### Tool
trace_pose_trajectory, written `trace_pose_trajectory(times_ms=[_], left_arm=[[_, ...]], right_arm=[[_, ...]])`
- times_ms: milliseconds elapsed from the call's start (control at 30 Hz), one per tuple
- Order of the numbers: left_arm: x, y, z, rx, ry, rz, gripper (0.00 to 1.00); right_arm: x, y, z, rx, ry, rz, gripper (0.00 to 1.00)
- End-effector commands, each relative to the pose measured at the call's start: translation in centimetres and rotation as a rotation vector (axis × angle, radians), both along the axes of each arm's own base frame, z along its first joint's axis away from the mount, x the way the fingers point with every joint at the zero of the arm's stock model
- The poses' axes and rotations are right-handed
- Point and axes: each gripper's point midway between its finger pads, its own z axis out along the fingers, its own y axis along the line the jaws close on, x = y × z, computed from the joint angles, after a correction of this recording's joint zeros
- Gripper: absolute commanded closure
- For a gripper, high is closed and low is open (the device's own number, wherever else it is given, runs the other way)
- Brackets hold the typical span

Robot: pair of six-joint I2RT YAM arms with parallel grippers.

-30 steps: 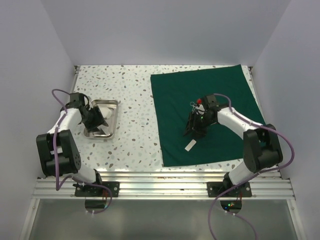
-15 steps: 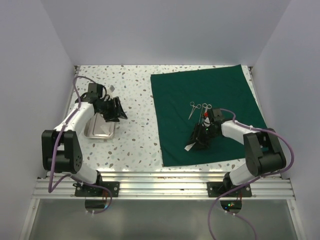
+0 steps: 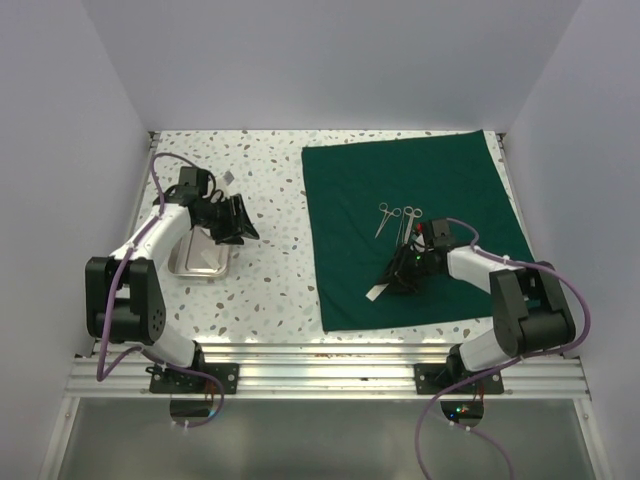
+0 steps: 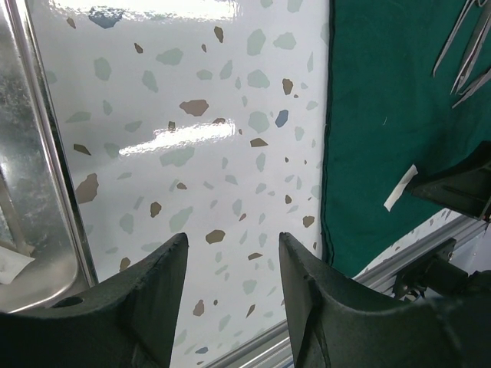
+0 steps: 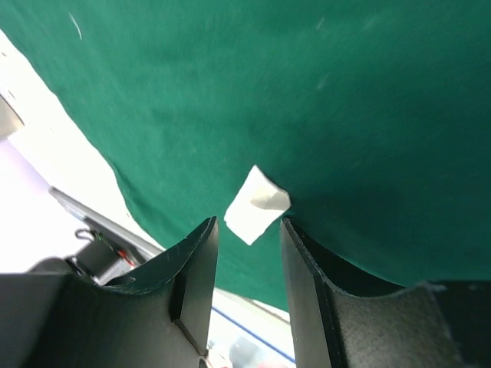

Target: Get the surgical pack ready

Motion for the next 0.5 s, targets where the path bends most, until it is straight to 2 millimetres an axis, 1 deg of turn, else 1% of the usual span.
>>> trace_pose_trajectory(times_ms=[0,100,200,300,333,400,467], left_arm=[[0.9,-0.5,0.7,-0.022,-0.044,-0.021,0.45],[0.9,-0.5,0.5,-0.026,-0.038,-0.025,0.45],[0.9,-0.5,0.4,-0.024,-0.035,-0.025,0.46],[0.8,-0.5,0.4,-0.025,-0.033,-0.029,0.45],[0.9,-0.5,0.3,-0.025,-0.032,-0.029,0.46],[0.8,-0.6,0.2,-0.026,-0.028,-0.030,0.45],[0.9,-0.6,0.2,-0.030,-0.028,-0.032,0.45]], right_arm=[[2.0,-1.0,0.0,-0.039,-0.067,-0.067,0.58],[2.5,-0.8,-0.3,-0.019,-0.058,-0.075,0.59],[3.0,-0.8,-0.2,-0.024,-0.065,-0.080,0.60],[3.3,-1.2,0.2,-0.051,-0.080,-0.063,0.60],[2.9,-1.5,0.2,-0.066,-0.063,-0.058,0.60],[3.2,-1.9,0.7,-0.090,-0.089,-0.041,0.60],[3.1,-2.2,0.7,-0.106,-0.088,-0.028,0.60]])
